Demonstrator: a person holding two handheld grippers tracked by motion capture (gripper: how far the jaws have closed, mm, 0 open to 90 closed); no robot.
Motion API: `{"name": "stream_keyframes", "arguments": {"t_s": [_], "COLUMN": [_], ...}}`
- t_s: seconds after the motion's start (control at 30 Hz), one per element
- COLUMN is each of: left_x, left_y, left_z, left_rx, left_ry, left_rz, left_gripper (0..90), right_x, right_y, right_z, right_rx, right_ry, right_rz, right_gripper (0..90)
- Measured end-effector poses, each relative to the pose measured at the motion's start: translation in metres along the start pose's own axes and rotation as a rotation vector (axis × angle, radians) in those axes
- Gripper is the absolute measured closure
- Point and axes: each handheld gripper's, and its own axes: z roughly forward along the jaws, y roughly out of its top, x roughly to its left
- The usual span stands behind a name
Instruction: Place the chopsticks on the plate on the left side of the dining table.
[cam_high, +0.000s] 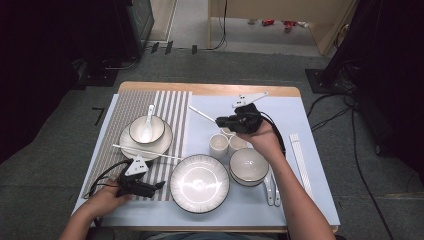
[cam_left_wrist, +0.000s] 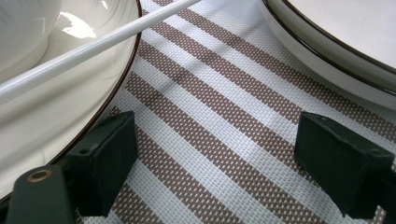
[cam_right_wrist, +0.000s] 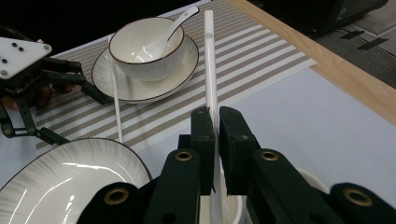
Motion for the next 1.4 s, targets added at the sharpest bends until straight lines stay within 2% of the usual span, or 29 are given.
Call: {"name": "stream_keyframes", "arguments": {"t_s": [0.97, 1.4], "left_x": [0.0, 0.0], "left_y": [0.0, 0.0], "left_z": [0.0, 0.0], "left_rx": [0.0, 0.001], "left_ry": [0.001, 0.001], "left_rz": [0.001, 0.001], "left_gripper": [13.7, 13.7], "right_x": [0.013, 0.018], "right_y": [0.01, 0.013], "right_z": [0.02, 0.026], "right_rx": [0.013, 0.011], "right_ry": [0.03, 0.039], "right_rz": [-0.025, -0.022], "right_gripper": [85.1, 85.1]}}
